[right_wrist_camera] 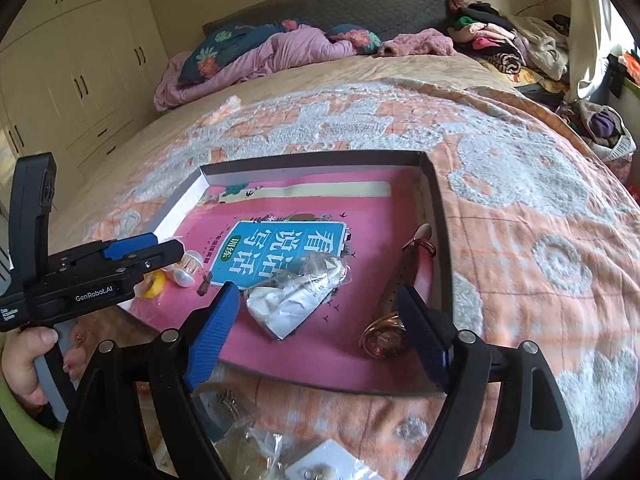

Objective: Organize jewelry
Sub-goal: 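Place the pearl clip in the box with the left gripper while the right gripper drops the bead bag there, then withdraw both open grippers from the box toward the remaining jewelry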

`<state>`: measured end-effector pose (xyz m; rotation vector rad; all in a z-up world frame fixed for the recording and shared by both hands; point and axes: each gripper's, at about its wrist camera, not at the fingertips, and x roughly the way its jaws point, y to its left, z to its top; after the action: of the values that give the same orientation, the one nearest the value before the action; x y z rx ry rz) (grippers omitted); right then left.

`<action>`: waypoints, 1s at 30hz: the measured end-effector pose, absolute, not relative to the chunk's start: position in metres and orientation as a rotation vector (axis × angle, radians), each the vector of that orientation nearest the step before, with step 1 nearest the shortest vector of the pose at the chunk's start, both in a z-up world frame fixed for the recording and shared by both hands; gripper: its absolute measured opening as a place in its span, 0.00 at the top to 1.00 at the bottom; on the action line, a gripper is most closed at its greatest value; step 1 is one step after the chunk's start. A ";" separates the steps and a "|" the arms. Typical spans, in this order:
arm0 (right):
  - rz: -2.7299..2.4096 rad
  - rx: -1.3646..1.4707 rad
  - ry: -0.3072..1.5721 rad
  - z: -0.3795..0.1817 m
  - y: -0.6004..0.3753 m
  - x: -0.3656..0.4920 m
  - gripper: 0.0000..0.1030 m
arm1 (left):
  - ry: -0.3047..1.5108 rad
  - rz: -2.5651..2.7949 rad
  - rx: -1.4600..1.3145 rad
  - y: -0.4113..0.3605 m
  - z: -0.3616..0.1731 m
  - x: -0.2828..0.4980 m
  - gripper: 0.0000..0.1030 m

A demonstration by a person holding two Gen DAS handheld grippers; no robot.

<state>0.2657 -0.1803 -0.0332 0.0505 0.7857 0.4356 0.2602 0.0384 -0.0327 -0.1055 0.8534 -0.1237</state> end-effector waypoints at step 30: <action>0.410 0.109 0.626 0.033 -0.216 0.195 0.12 | 0.694 -0.101 -0.191 0.046 0.035 0.184 0.09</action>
<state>0.1954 -0.2159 0.0335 0.1088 0.6258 0.4099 0.1840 0.0459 0.0354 -0.1908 0.6938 -0.1010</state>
